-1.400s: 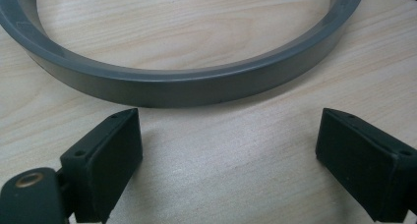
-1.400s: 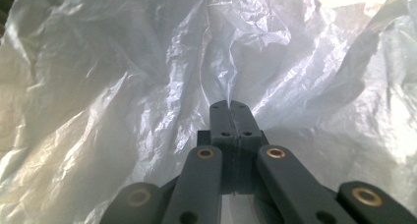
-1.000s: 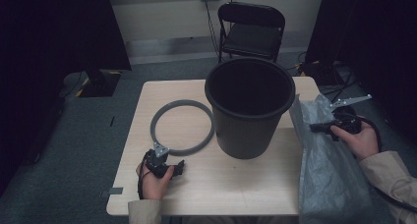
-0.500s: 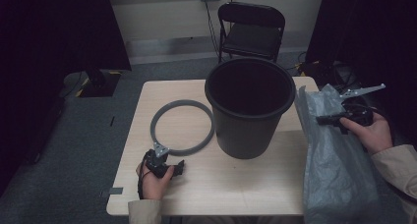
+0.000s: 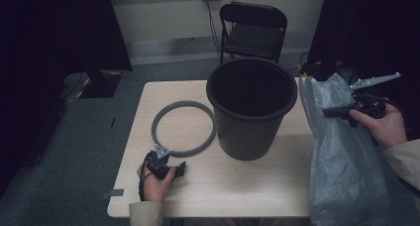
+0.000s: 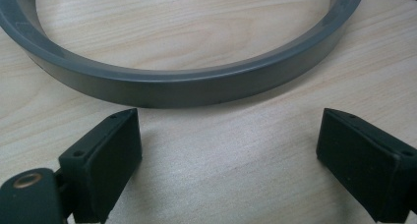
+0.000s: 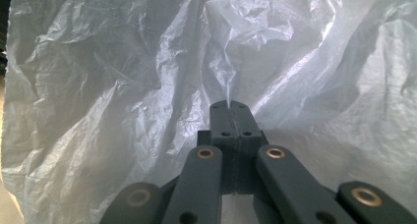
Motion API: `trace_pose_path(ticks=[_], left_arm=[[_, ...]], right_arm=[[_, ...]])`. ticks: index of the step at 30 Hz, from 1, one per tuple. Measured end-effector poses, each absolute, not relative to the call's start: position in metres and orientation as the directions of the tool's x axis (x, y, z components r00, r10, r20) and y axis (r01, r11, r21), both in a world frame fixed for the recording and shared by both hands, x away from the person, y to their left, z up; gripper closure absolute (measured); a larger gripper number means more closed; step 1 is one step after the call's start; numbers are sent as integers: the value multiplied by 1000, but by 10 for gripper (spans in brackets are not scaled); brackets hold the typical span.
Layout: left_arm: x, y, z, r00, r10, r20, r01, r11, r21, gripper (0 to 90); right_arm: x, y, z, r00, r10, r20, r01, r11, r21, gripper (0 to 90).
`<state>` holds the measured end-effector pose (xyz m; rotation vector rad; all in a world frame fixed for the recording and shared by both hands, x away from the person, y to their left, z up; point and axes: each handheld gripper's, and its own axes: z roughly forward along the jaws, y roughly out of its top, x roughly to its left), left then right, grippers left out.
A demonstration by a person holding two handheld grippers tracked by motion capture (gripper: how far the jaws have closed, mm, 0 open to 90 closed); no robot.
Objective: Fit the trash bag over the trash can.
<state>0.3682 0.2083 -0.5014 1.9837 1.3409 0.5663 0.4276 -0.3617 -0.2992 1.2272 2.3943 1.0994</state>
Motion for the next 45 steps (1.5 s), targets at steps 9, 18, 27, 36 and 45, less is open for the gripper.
trace_pose_path(ticks=[9, 18, 27, 36, 45], left_arm=[[368, 208, -502, 377, 926, -15, 635, -247, 732, 91], [368, 208, -501, 377, 926, -14, 636, -248, 730, 88], [369, 208, -501, 379, 925, -12, 637, -252, 729, 83], [369, 208, -501, 383, 924, -7, 636, -258, 727, 80], [371, 207, -501, 389, 921, -11, 639, -262, 723, 58]], right_arm=[[425, -362, -273, -638, 760, 120, 576, 369, 729, 900], [424, -351, -244, -663, 743, 96, 534, 379, 755, 900], [432, -323, -218, -703, 706, 83, 493, 400, 773, 900], [453, -280, -204, -741, 666, 84, 471, 427, 772, 900], [482, -236, -206, -768, 632, 102, 479, 461, 747, 900]])
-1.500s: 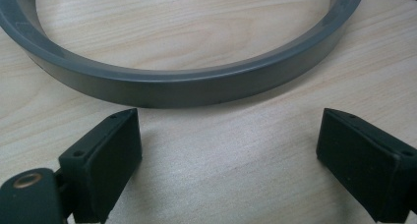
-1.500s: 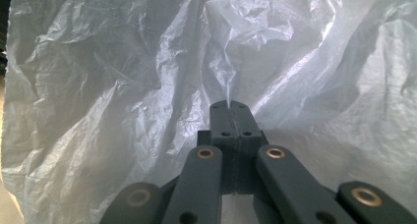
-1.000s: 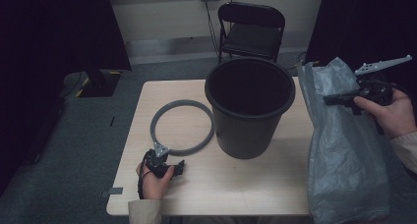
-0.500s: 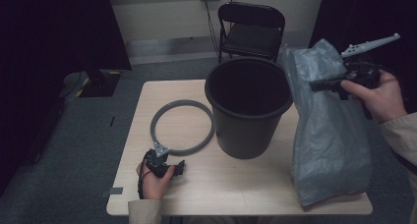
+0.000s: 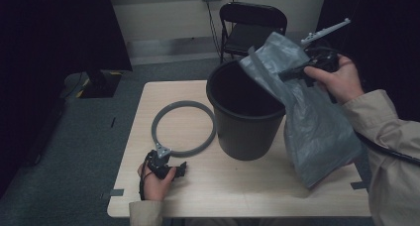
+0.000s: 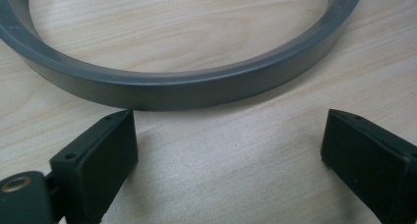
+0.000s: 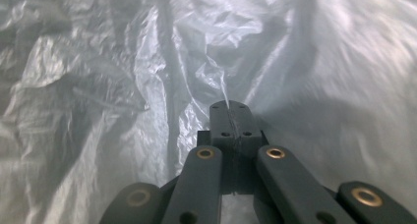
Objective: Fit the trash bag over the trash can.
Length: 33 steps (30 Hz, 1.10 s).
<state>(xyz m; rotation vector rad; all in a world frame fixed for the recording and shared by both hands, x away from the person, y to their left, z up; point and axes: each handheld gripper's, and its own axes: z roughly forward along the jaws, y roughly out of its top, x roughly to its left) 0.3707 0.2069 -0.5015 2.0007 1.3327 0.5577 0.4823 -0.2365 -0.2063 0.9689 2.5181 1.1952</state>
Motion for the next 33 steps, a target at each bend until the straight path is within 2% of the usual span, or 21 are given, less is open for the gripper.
trace_pose_path(ticks=[7, 14, 15, 17, 19, 22, 24, 25, 26, 33], left_arm=[[372, 206, -502, 395, 919, -9, 640, -268, 720, 42], [372, 206, -502, 396, 918, -10, 642, -269, 718, 34], [373, 205, -502, 396, 918, -11, 642, -268, 718, 31], [373, 205, -502, 396, 918, -12, 642, -268, 718, 29], [373, 205, -502, 397, 918, -12, 642, -269, 718, 26], [373, 205, -502, 397, 918, -12, 642, -268, 718, 26], [373, 205, -502, 397, 918, -13, 642, -268, 718, 25], [373, 205, -502, 397, 918, -13, 642, -268, 718, 26], [373, 205, -502, 397, 918, -12, 642, -268, 718, 25], [373, 205, -502, 397, 918, -12, 642, -268, 718, 25]], right_arm=[[492, -206, -236, -801, 591, 93, 493, 563, 664, 900], [495, -203, -243, -801, 591, 97, 506, 579, 639, 900], [495, -200, -242, -802, 590, 98, 514, 596, 617, 844], [494, -197, -242, -802, 593, 73, 507, 612, 607, 821], [494, -193, -242, -803, 591, 78, 513, 617, 596, 731], [494, -189, -243, -812, 580, 69, 505, 637, 582, 687], [494, -180, -249, -830, 555, 47, 487, 682, 546, 567], [494, -180, -249, -830, 555, 47, 487, 682, 546, 567], [494, -177, -253, -832, 554, 30, 479, 691, 542, 510], [493, -182, -251, -822, 566, 60, 489, 649, 583, 417]])
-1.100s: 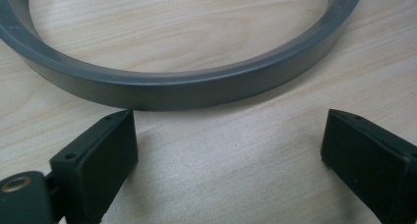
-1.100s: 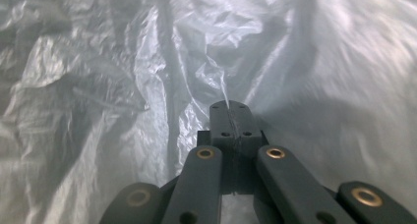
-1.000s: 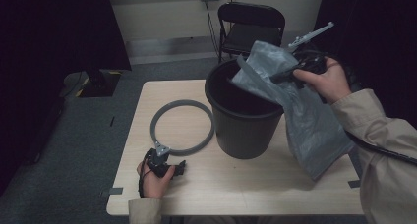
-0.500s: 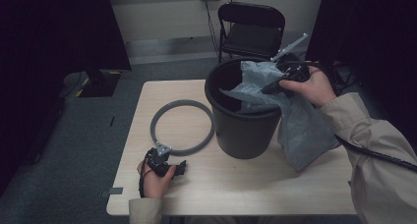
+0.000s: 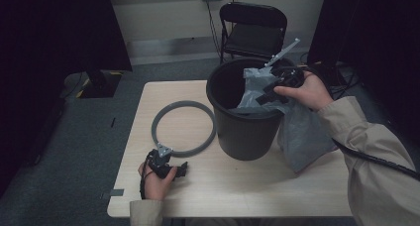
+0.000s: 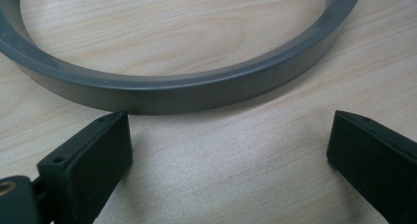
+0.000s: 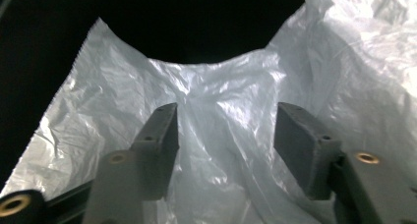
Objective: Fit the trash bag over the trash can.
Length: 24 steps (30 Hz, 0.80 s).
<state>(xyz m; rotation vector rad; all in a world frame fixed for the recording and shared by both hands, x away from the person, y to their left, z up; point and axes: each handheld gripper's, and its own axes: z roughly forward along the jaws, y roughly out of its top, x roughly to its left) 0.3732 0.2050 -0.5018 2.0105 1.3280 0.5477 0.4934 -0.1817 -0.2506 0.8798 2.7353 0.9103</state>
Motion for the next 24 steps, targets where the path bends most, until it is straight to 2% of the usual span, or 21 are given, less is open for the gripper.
trace_pose_path(ticks=[3, 8, 15, 18, 22, 24], left_arm=[[373, 205, -502, 397, 918, -12, 643, -269, 718, 25], [373, 205, -502, 397, 918, -13, 643, -268, 718, 25], [373, 205, -502, 396, 918, -12, 643, -268, 717, 24], [373, 205, -502, 396, 918, -11, 643, -268, 717, 23], [373, 205, -502, 397, 918, -9, 644, -271, 716, 21], [373, 205, -502, 395, 918, -10, 644, -270, 716, 20]], right_arm=[[489, -188, -242, -817, 575, 48, 478, 627, 615, 323], [484, -203, -231, -801, 598, 36, 480, 605, 635, 313], [469, -237, -210, -734, 679, -5, 485, 530, 695, 242], [467, -248, -211, -697, 716, -39, 506, 530, 681, 238], [469, -254, -219, -677, 736, -10, 538, 504, 675, 245], [471, -253, -228, -683, 730, 2, 544, 507, 668, 305]])
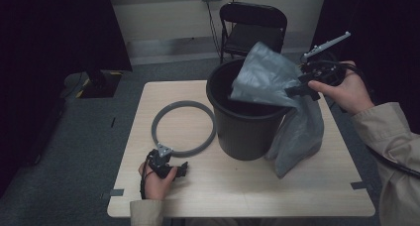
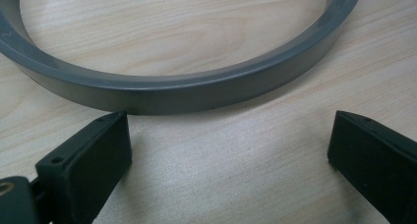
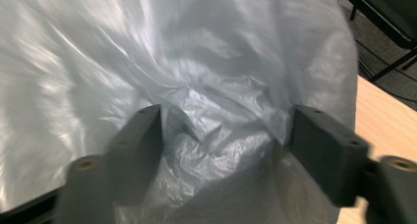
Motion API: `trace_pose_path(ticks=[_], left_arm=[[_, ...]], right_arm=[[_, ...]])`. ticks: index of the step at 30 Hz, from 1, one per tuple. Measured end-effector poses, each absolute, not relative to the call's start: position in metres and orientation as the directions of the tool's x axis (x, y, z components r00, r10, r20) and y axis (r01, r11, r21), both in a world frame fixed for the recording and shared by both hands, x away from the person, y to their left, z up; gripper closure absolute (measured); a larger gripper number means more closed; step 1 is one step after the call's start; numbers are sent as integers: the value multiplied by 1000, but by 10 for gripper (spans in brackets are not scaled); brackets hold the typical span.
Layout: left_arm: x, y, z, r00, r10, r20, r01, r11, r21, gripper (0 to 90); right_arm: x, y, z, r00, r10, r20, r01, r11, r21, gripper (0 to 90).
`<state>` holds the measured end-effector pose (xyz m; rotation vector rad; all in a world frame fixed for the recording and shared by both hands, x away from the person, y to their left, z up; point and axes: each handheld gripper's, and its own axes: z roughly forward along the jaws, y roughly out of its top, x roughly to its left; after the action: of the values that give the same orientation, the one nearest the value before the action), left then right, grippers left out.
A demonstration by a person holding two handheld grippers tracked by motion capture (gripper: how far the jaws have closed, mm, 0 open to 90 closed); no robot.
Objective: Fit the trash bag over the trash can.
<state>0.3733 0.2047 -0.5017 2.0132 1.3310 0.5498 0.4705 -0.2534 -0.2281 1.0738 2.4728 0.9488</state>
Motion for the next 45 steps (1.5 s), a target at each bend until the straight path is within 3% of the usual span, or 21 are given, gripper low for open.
trace_pose_path(ticks=[1, 6, 8, 9, 12, 13, 14, 21, 33, 38, 45], left_arm=[[373, 205, -502, 395, 919, -10, 644, -269, 716, 20], [373, 205, -502, 395, 919, -10, 644, -269, 716, 20], [373, 205, -502, 395, 919, -10, 644, -269, 716, 20], [373, 205, -502, 395, 919, -11, 644, -268, 716, 20], [373, 205, -502, 395, 919, -10, 644, -269, 716, 20], [373, 205, -502, 395, 918, -10, 644, -269, 716, 20], [373, 205, -502, 395, 919, -10, 644, -269, 716, 20], [373, 205, -502, 395, 919, -10, 644, -269, 716, 19], [374, 204, -502, 393, 919, -12, 645, -266, 717, 15], [374, 204, -502, 396, 918, -7, 643, -272, 716, 10], [374, 204, -502, 397, 918, -11, 646, -271, 714, 7]], right_arm=[[471, -252, -230, -680, 733, 5, 550, 506, 665, 352], [473, -249, -234, -666, 746, -7, 560, 506, 656, 362], [475, -249, -232, -647, 762, 4, 582, 490, 649, 411], [475, -249, -231, -635, 773, 4, 588, 479, 651, 473], [475, -250, -229, -621, 783, -7, 591, 475, 652, 530], [475, -250, -227, -614, 789, -10, 593, 469, 655, 577], [474, -251, -222, -593, 805, -8, 594, 444, 670, 683], [475, -249, -211, -570, 822, -20, 575, 416, 704, 862], [472, -232, -185, -581, 808, -99, 495, 448, 745, 900], [470, -219, -178, -628, 771, -109, 443, 469, 764, 900], [482, -190, -220, -704, 706, -78, 484, 557, 675, 900]])
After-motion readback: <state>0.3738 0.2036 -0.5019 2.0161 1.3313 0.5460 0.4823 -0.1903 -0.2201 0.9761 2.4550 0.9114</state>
